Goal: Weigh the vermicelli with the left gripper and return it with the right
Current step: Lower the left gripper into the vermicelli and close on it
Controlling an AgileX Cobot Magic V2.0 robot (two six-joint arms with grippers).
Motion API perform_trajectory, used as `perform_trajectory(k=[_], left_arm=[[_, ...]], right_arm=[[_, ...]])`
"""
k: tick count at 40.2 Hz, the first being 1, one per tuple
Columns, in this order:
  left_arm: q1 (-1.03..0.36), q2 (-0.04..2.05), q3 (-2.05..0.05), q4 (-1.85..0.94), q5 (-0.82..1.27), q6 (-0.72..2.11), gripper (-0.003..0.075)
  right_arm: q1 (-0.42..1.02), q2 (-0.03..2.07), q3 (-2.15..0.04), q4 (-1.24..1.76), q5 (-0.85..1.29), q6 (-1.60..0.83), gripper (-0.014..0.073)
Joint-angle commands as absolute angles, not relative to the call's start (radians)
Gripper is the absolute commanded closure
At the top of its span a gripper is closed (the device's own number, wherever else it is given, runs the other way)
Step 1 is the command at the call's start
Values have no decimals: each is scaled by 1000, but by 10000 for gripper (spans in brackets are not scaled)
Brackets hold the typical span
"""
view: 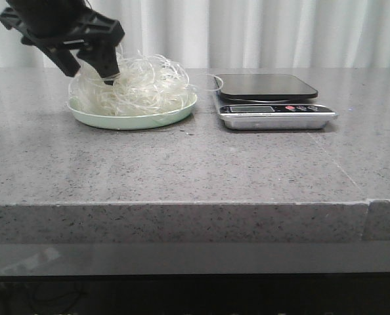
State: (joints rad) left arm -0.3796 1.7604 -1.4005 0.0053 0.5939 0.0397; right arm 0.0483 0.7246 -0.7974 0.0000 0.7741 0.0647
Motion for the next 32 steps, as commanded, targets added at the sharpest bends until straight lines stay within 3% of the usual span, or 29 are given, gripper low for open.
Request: perform_trajectory(k=[1,6,20,32], left_arm=[[-387,1738,-1436,6,530,37,209],[-387,1749,-1436,6,521,37,237],[-387,1753,-1436,6,521,37,574],[-387,1743,-1507,6,616,37,565]], right_arm=[[40,731,-830,0,715,62,29],[40,731,-830,0,715,62,29],[40,731,-830,0,715,62,29],[40,731,-830,0,715,62,29]])
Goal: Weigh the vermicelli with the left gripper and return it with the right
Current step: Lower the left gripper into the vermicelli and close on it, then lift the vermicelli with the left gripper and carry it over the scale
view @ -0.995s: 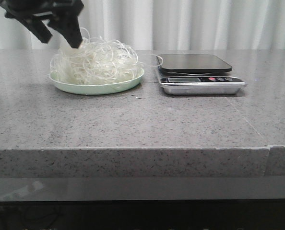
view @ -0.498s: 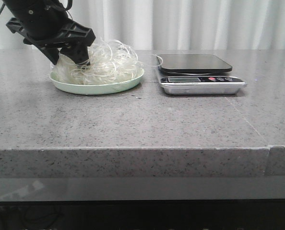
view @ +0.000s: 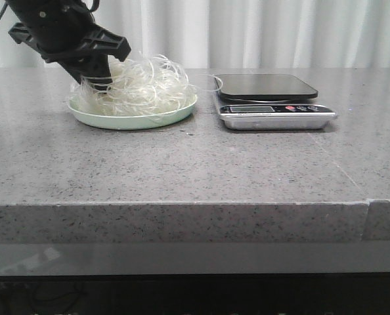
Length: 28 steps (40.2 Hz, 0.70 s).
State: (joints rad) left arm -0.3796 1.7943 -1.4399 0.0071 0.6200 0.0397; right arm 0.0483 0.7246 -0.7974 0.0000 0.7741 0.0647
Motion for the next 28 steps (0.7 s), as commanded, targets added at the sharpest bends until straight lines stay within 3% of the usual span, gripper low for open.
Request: perform_trajectory(k=[1,15,28], left_arm=[[-387,1743,-1527,6,637,37,565],[-392,1743,-1777,0,797,37,565],[-470,1743,-1946,0,747,37,565]], right_arm=[[40,731,-830,0,715,62,29],[40,731,-830,0,715,62,29],[40,731,-830,0,715,62,29]])
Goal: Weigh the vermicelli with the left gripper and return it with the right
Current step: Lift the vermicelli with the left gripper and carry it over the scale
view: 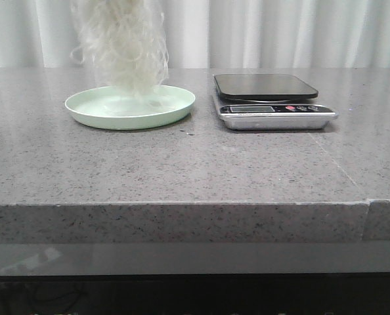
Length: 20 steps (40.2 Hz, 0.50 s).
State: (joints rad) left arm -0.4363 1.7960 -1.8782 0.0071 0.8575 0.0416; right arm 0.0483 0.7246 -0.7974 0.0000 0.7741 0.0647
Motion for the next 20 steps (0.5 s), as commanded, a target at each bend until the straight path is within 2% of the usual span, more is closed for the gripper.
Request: perform_trajectory(k=[1,20], left_arm=[[-479,1743,-1952,0,730,37,565],[-639,1840,-2022,-60,490,37,565]], right_arm=[[40,731,-830,0,715,62,29],[40,731,-830,0,715,62,29]])
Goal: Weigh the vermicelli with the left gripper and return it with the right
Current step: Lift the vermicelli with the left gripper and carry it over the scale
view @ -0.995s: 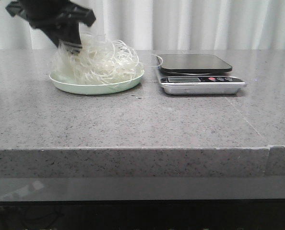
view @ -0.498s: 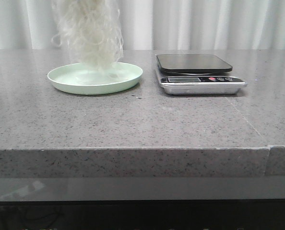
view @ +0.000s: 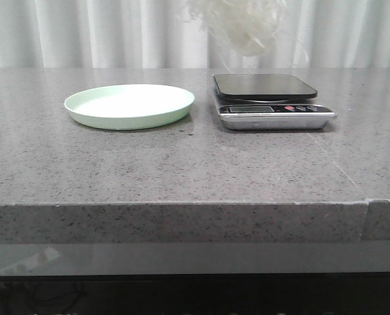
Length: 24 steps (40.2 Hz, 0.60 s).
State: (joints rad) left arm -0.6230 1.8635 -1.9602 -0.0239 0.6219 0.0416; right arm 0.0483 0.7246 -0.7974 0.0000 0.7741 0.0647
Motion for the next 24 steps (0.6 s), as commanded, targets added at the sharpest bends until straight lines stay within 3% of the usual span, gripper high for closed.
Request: perform_trajectory(k=[1,14,24], left_arm=[[-643,1852,-2033,-68,488,37,565],[-665,2035,-2218,-73,508,37,565],[-667,2100,-2229,-82,547,37,561]], right_arm=[[40,731,-830,0,715,62,29],[40,731,-830,0,715,62,29],[40,731,-830,0,715,62,29]])
